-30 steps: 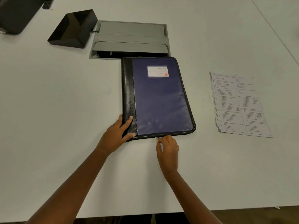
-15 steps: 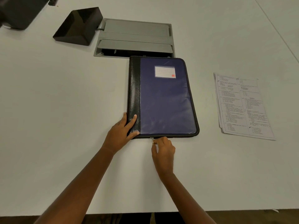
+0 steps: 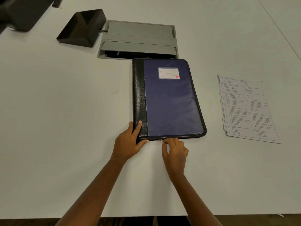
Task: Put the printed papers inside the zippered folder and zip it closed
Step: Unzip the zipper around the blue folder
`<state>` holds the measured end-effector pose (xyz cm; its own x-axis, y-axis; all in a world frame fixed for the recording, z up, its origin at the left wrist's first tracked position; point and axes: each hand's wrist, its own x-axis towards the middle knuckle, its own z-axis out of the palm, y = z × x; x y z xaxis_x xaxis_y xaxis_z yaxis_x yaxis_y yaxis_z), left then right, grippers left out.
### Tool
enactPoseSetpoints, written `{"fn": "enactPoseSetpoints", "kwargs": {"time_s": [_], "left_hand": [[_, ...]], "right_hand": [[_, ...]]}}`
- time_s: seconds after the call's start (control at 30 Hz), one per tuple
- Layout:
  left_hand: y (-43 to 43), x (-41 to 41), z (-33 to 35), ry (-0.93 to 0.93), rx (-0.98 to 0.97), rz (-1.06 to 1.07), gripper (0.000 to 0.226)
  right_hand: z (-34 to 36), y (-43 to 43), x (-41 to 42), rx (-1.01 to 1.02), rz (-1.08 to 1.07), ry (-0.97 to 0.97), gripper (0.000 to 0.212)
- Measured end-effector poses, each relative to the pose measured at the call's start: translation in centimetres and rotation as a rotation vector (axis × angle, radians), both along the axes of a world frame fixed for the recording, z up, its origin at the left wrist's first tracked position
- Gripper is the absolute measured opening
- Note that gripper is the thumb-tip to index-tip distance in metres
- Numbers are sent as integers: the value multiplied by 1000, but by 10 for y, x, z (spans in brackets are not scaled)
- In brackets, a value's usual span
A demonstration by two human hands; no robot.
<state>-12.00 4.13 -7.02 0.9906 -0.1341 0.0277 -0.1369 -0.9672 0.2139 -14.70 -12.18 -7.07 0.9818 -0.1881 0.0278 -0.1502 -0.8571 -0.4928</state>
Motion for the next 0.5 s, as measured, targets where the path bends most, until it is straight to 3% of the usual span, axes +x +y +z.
{"fn": "enactPoseSetpoints", "kwargs": {"time_s": [0.4,0.5], "left_hand": [[-5,10,-1,-125,30,-36,63],[-4,10,1,-123,45,-53,77]], "right_hand": [[7,10,-5,22,110,-72,7],[5,23,-8,53,157,-47,12]]}}
